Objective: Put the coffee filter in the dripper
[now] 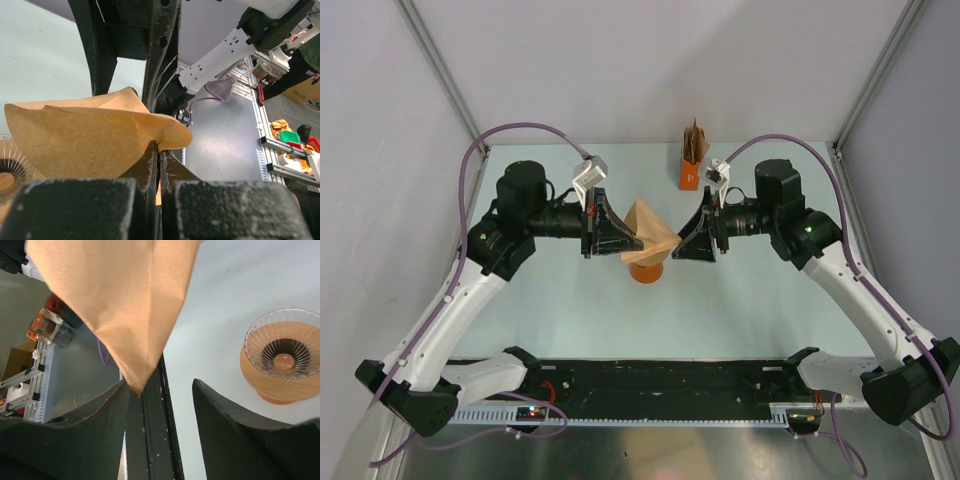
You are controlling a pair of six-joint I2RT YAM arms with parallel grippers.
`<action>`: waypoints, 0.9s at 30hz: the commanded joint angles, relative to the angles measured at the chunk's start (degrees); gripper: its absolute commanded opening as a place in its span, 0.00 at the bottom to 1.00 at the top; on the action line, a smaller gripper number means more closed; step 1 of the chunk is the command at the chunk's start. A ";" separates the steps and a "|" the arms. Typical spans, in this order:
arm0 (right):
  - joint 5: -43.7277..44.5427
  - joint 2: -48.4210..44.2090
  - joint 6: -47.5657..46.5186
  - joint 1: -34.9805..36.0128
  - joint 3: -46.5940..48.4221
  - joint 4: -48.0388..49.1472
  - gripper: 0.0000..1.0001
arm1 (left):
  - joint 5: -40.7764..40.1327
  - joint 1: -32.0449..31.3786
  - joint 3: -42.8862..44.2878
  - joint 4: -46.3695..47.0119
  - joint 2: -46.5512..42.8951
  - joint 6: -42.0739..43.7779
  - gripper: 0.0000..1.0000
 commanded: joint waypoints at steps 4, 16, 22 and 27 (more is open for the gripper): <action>-1.68 1.05 1.71 0.14 2.23 4.13 0.53 | 2.23 0.30 0.34 3.28 -0.54 -2.41 0.00; -8.06 1.66 2.27 0.19 2.21 6.45 0.54 | 2.80 0.33 -0.25 3.49 -0.55 -2.02 0.00; -8.20 1.80 0.96 0.13 2.17 5.95 0.18 | 3.11 0.29 -0.15 3.62 -0.51 -2.15 0.00; -7.63 1.59 0.56 0.04 2.21 5.20 0.01 | 2.98 0.29 -0.29 3.62 -0.85 -1.91 0.00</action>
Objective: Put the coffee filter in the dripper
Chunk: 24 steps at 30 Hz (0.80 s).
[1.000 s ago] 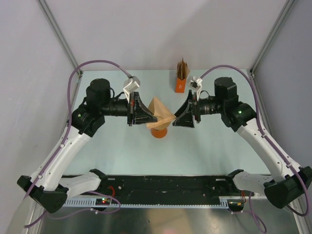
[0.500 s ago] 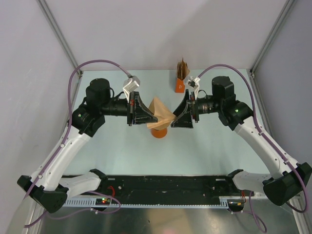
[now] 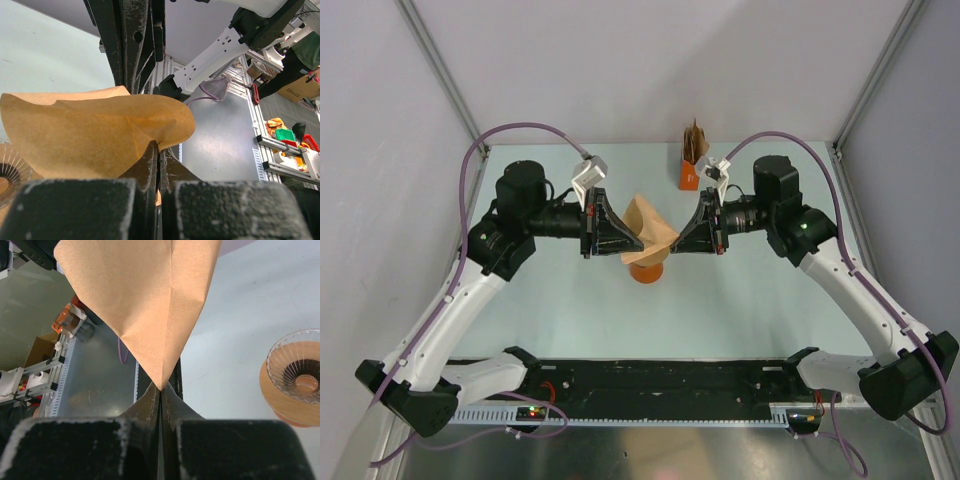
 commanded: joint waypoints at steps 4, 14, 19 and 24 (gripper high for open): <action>1.91 -0.51 -3.17 0.00 1.95 -1.47 0.00 | 1.19 0.27 0.51 2.08 -0.95 -0.99 0.00; 7.49 -0.80 -8.10 0.84 -0.20 -3.56 0.00 | 0.26 0.22 1.47 2.17 -0.96 -0.84 0.00; 7.09 -2.33 -7.63 -4.07 0.23 -6.26 0.60 | -1.77 0.19 0.70 -0.56 -2.62 7.17 0.00; 10.86 -4.55 -3.74 -12.10 4.92 -9.81 0.84 | -17.06 -5.32 5.21 -16.44 -1.04 27.63 0.00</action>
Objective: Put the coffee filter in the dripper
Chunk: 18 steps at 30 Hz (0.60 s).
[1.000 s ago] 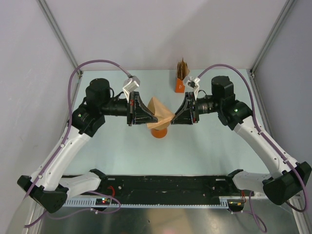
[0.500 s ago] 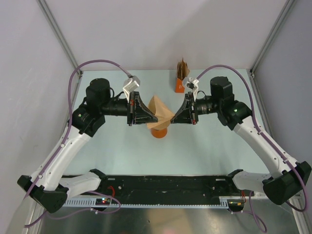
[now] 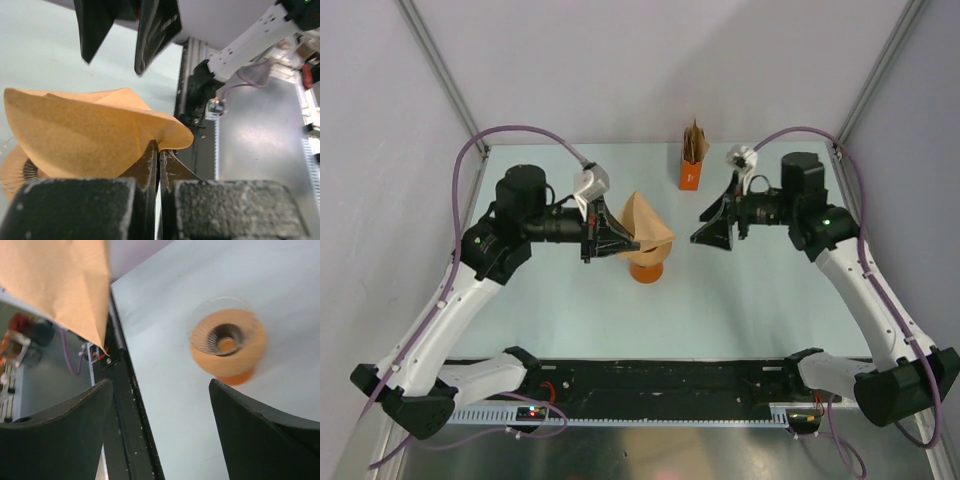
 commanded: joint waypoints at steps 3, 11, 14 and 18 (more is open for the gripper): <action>7.85 -3.66 6.54 -4.62 9.51 -3.92 0.89 | -25.17 -10.90 6.56 -15.90 1.69 26.83 0.00; 14.72 -2.73 17.93 -3.09 13.31 -3.92 0.99 | -51.68 -23.90 9.03 -18.39 6.48 41.48 0.00; 16.68 -1.59 16.36 -0.75 15.10 -5.71 0.99 | -55.96 -26.96 9.69 -19.25 8.38 44.82 0.00; 21.27 0.28 11.76 3.33 18.05 -8.42 1.00 | -59.33 -29.42 10.24 -20.03 10.69 47.72 0.00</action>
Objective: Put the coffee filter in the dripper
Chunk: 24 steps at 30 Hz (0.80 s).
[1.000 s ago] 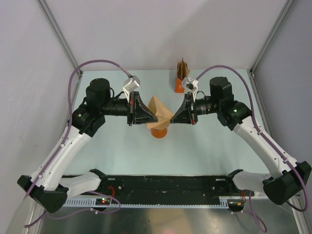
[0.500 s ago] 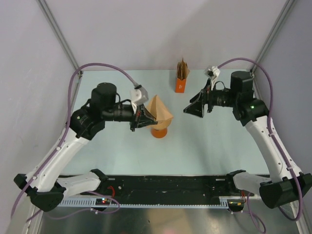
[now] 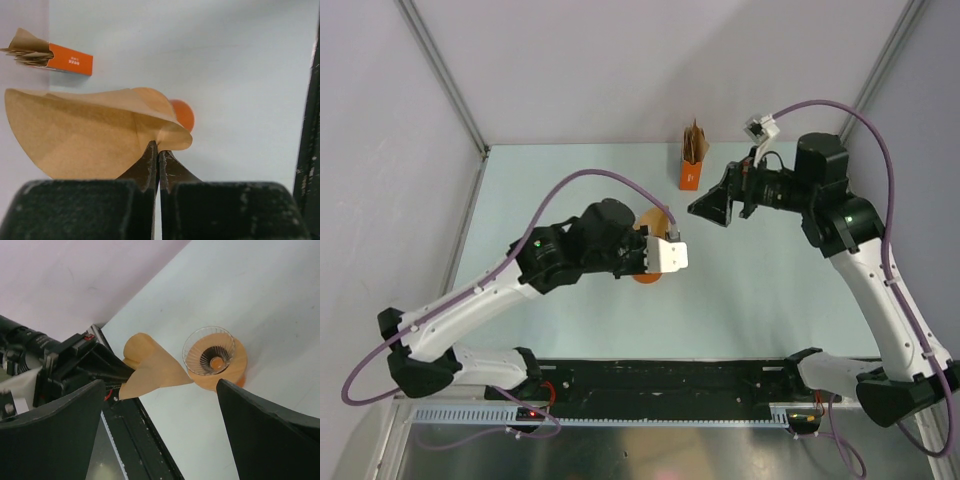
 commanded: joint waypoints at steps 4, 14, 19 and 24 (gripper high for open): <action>11.19 2.97 -5.58 6.73 4.86 -3.82 0.99 | -11.27 -4.31 3.08 -1.73 2.72 8.44 0.00; 13.92 5.55 -2.98 10.61 -0.29 -2.41 0.89 | -13.26 -5.26 3.85 -2.02 4.06 8.78 0.00; 14.25 6.81 -1.72 12.19 -2.28 -1.19 0.77 | -13.75 -5.31 4.49 -1.97 4.75 8.49 0.00; 15.63 8.19 -0.16 12.71 -2.41 -0.24 0.57 | -14.99 -5.49 4.98 -2.00 5.71 8.10 0.00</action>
